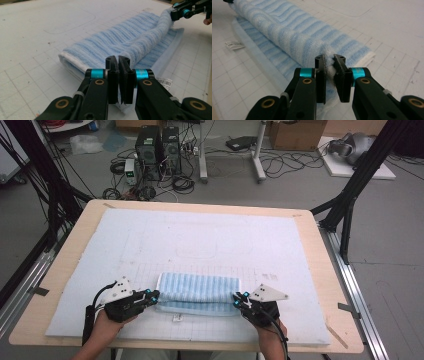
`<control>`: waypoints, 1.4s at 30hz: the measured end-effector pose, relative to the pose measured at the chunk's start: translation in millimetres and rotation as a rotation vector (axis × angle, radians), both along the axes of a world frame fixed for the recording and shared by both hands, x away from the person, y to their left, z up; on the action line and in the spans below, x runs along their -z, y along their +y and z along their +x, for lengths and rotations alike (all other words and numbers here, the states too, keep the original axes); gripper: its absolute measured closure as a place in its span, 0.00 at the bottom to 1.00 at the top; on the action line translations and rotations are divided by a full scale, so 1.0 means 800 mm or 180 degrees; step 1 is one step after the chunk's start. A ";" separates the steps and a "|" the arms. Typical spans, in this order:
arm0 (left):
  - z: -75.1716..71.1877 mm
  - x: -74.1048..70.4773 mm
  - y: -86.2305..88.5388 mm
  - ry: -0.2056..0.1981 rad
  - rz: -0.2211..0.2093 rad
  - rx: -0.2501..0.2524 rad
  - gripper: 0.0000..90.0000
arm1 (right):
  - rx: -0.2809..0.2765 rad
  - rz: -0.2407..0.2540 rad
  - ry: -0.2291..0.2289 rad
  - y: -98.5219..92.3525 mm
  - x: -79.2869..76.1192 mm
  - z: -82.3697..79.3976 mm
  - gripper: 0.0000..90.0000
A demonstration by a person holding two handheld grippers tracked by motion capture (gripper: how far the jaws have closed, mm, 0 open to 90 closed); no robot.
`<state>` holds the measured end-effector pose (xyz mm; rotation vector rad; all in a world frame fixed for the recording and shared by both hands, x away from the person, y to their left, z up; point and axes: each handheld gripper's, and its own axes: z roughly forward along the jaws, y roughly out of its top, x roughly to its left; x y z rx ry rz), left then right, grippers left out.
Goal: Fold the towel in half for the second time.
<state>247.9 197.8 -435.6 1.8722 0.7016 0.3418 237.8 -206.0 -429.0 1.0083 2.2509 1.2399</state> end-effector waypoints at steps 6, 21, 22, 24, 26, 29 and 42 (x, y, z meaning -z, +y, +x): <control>-0.004 0.005 0.001 0.0025 0.0049 0.0025 0.95 | -0.0025 -0.0037 0.0021 -0.003 0.001 -0.005 0.90; 0.007 0.008 0.010 0.0136 -0.0037 -0.0205 0.65 | -0.0124 -0.0094 0.0098 -0.010 0.006 -0.012 0.83; 0.008 0.007 0.012 0.0139 -0.0075 -0.0225 0.62 | -0.0147 -0.0079 0.0098 -0.012 0.005 -0.012 0.79; 0.010 0.005 0.015 0.0132 -0.0175 -0.0264 0.58 | -0.0161 0.0016 0.0089 -0.019 0.000 -0.014 0.73; 0.012 0.002 0.017 0.0108 -0.0247 -0.0279 0.57 | -0.0131 0.0214 0.0026 -0.028 -0.007 -0.015 0.70; 0.015 -0.001 0.015 0.0094 -0.0293 -0.0294 0.57 | -0.0065 0.0479 -0.0001 -0.036 -0.014 -0.014 0.68; 0.024 0.017 -0.021 0.0341 0.0294 -0.0073 0.66 | -0.0273 -0.0150 0.0188 0.024 0.013 0.013 0.64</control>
